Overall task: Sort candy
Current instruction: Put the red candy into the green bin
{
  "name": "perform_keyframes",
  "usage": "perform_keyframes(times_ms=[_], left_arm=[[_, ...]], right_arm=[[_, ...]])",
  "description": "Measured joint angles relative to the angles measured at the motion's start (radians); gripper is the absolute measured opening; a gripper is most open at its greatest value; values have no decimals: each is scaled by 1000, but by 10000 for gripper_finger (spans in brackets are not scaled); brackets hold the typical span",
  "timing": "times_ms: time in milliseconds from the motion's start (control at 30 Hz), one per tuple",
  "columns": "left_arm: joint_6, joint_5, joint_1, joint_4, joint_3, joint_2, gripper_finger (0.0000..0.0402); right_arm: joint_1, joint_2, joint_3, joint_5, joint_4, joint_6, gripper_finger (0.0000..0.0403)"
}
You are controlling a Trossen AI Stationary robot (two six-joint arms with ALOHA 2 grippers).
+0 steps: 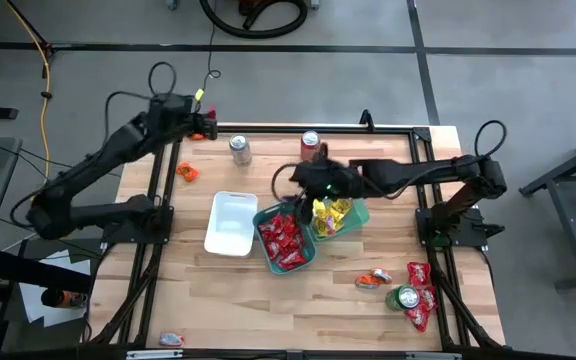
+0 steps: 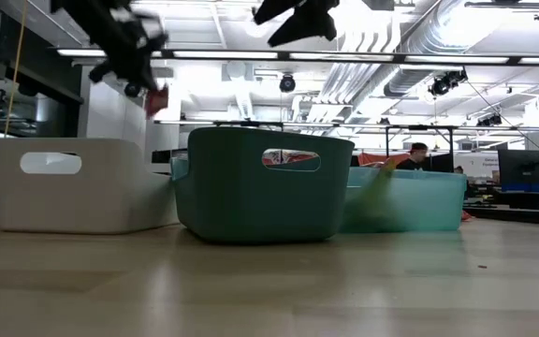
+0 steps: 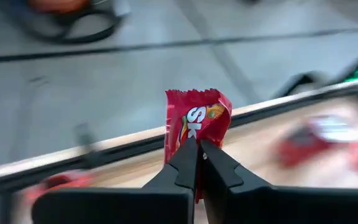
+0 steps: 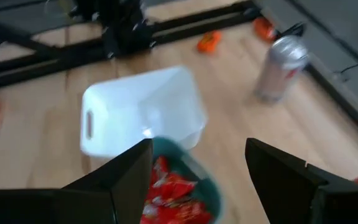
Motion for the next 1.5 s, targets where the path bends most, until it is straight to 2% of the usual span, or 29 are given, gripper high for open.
perform_keyframes(times_ms=[133, 300, 567, 733, 933, 1200, 1500], left_arm=[[-54, 24, -159, 52, 0, -94, 0], [-50, 24, -398, 136, 0, -130, 0], [9, -5, -761, 281, 0, -69, 0], [72, -72, -920, 387, 0, -14, 0], [82, -119, -1011, 483, -21, 29, 0], [48, -108, -1049, 870, -255, 5, 0], [44, -61, -1049, 894, -269, 17, 0]], right_arm=[[-22, -64, 0, 42, -1, -36, 252], [-39, -141, 0, 48, -17, -85, 252], [-22, -233, -1, 23, -134, -95, 252], [9, -258, -22, 23, -157, -55, 252], [50, -258, -60, 23, -136, -23, 252], [95, -258, -68, 19, -120, -15, 252], [98, -263, -69, 19, -119, 0, 252]])
